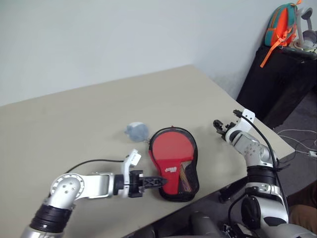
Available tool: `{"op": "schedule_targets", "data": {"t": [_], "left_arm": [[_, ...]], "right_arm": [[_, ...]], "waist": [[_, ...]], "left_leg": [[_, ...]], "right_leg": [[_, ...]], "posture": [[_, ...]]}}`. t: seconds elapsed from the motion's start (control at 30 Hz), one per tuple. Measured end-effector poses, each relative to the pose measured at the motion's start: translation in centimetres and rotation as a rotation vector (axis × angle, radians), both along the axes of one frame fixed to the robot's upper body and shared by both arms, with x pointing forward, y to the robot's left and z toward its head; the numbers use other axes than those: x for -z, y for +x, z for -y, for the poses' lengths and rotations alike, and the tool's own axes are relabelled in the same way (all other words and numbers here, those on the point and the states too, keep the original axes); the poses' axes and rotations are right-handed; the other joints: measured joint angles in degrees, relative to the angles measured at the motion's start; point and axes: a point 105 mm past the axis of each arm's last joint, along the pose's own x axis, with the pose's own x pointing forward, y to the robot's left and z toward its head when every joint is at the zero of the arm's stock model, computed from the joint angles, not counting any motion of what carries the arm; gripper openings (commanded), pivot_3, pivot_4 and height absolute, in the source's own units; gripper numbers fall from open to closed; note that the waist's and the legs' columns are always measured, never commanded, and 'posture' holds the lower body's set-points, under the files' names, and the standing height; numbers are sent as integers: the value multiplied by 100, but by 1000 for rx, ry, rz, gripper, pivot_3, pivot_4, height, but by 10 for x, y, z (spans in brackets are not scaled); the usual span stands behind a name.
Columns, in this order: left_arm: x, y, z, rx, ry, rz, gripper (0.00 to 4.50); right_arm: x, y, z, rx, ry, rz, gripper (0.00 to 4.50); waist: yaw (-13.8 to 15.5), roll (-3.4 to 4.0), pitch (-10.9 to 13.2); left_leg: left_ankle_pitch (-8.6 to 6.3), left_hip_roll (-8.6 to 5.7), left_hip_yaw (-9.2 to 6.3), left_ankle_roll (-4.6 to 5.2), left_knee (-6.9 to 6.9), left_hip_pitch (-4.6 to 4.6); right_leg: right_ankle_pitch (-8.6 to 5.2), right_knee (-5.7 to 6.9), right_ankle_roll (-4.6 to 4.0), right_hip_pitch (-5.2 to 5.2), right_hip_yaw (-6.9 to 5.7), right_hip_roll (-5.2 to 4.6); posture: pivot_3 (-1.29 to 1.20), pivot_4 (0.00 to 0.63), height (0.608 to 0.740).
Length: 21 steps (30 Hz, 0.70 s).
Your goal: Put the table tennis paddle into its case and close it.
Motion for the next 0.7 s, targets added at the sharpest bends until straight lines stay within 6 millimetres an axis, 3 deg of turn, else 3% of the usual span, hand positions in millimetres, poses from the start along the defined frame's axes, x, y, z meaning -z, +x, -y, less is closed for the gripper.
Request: {"op": "schedule_targets", "data": {"t": [0.13, 0.27, 0.37, 0.43, 0.7], "left_arm": [[9, -7, -29, 1, 90, 14, 2147], [-2, 19, -35, -13, 67, 159, 2147], [-29, 55, -20, -10, 0, 373, 2147], [-36, 74, -3, -7, -2, 496, 2147], [-13, 86, 39, 19, 3, 569, 2147]], "right_arm": [[-2, 0, 6, 17, 9, 7, 4500], [-4, 0, 3, 1, 17, 20, 4500], [-5, 1, 1, -13, 21, 30, 4500], [-8, 2, -4, -34, 33, 42, 4500], [-19, 8, -22, -128, -4, 83, 4500]], "waist": [[-12, 19, 18], [9, 21, 23], [11, 22, 23], [2, 21, 22], [-12, 23, 23]], "left_leg": [[0, 1, 4, 0, -6, -1], [8, 0, 0, -5, -4, -2], [11, -1, 1, -5, -4, -1], [11, -2, -2, -5, -6, -1], [10, -2, 5, -4, -10, -2]], "right_leg": [[-1, -2, 0, -6, 3, 0], [-2, 0, -3, 0, 1, 0], [1, -2, 2, 6, 3, 0], [6, -4, 8, 6, 3, 0], [22, -3, -14, -1, 17, 2]], "posture": [[0, 0, 740], [0, 0, 740], [0, 0, 740], [0, 0, 740], [0, 0, 740]]}}
